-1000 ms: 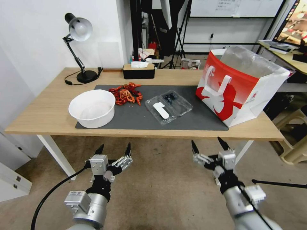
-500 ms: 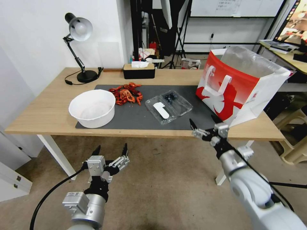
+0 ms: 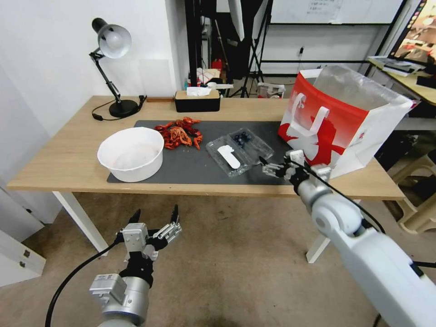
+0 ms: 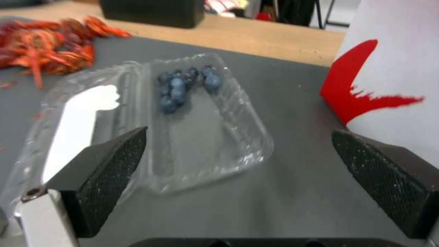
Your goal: Close the takeout container lid, then place the container into the takeout bag.
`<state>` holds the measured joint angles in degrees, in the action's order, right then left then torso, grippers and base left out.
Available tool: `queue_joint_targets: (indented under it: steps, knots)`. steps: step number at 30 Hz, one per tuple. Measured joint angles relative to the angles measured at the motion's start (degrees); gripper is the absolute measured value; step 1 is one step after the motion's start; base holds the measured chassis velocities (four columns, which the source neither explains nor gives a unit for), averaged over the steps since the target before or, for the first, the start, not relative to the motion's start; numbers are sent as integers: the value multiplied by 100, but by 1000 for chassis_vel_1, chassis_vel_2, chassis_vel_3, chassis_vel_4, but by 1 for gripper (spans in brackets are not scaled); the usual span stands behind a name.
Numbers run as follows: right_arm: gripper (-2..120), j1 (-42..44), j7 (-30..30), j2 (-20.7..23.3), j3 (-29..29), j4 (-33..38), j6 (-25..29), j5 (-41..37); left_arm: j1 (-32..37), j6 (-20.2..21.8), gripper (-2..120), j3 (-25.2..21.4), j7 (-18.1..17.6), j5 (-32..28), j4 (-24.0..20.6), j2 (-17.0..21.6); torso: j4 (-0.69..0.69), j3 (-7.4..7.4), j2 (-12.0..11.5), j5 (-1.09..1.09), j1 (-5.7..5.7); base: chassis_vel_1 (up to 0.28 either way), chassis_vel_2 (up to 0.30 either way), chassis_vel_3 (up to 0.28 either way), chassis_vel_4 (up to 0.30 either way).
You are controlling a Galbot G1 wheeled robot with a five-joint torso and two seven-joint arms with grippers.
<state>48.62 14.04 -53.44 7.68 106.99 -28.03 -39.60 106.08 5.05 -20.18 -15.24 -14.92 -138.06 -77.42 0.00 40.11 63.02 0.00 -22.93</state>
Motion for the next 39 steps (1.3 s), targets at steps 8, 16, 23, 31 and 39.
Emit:
queue_joint_targets:
  steps: [8, 16, 23, 31, 39]
  knots:
    - [100, -1422, 1022, -116, -794, -596, -1411, -681, 45, -30, 100, 12, -34, 29, 43, -40, 0, 0, 1, -1, 1, 0, 0, 0, 0]
    - [100, -1838, 1278, -267, -1257, -1135, -1456, -941, 49, -50, 100, 13, -47, 30, 74, -43, -1, 0, 1, 0, 1, 0, 0, 0, 0]
    - [100, -1981, 1228, -459, -1329, -1541, -1434, -819, 40, -52, 100, 15, -49, 30, 109, -40, -1, 0, 1, 0, 1, 0, 0, 0, 0]
    - [100, -2092, 1155, -556, -1330, -1815, -1411, -676, 16, -67, 100, 13, -49, 30, 147, -10, 0, 0, 1, 0, 1, 0, 0, 0, 0]
    - [100, -2154, 1067, -488, -1347, -1895, -1407, -679, -21, -88, 100, 15, -49, 21, 178, 10, -1, 0, 1, 0, 1, 0, 0, 0, 0]
